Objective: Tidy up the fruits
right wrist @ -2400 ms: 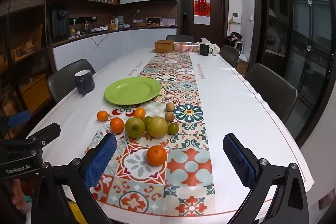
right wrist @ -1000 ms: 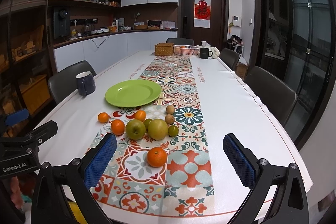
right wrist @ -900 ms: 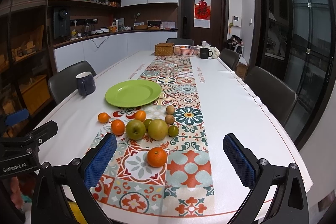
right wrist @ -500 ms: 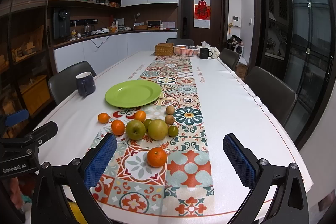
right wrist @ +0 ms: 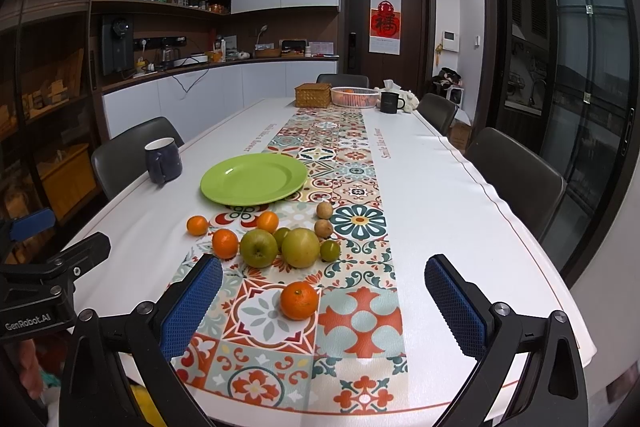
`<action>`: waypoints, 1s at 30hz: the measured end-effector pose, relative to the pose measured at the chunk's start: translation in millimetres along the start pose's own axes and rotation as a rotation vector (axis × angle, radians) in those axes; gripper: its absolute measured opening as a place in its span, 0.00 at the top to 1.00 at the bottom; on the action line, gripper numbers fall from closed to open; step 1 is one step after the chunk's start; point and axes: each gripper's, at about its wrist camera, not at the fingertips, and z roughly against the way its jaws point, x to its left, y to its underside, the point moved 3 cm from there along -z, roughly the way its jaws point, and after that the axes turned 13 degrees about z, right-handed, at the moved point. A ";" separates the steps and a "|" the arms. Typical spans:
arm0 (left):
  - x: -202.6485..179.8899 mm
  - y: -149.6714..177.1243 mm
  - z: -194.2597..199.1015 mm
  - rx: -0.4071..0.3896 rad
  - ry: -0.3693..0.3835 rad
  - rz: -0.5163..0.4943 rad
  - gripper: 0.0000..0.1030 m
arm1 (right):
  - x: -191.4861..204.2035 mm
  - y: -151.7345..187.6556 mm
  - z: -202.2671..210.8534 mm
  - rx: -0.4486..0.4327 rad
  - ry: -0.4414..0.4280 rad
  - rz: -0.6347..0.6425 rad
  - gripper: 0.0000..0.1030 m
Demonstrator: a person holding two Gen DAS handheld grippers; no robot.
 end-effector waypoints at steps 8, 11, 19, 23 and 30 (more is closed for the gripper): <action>-0.1 0.2 -0.1 0.000 0.000 -0.001 0.00 | 0.3 0.2 0.2 0.000 0.000 0.001 0.01; 0.2 0.0 0.3 0.001 0.000 -0.001 0.00 | 0.5 0.1 -0.1 0.000 0.000 0.000 0.01; 0.2 0.8 0.5 0.003 -0.001 -0.002 0.00 | -1.3 1.2 1.6 0.002 -0.002 0.000 0.01; -1.1 2.9 -2.1 0.017 0.008 -0.010 0.00 | -2.1 2.8 -2.9 0.013 -0.008 -0.003 0.01; -6.3 6.5 -16.8 0.048 0.048 -0.049 0.00 | -3.7 8.0 -25.8 0.088 -0.061 -0.013 0.01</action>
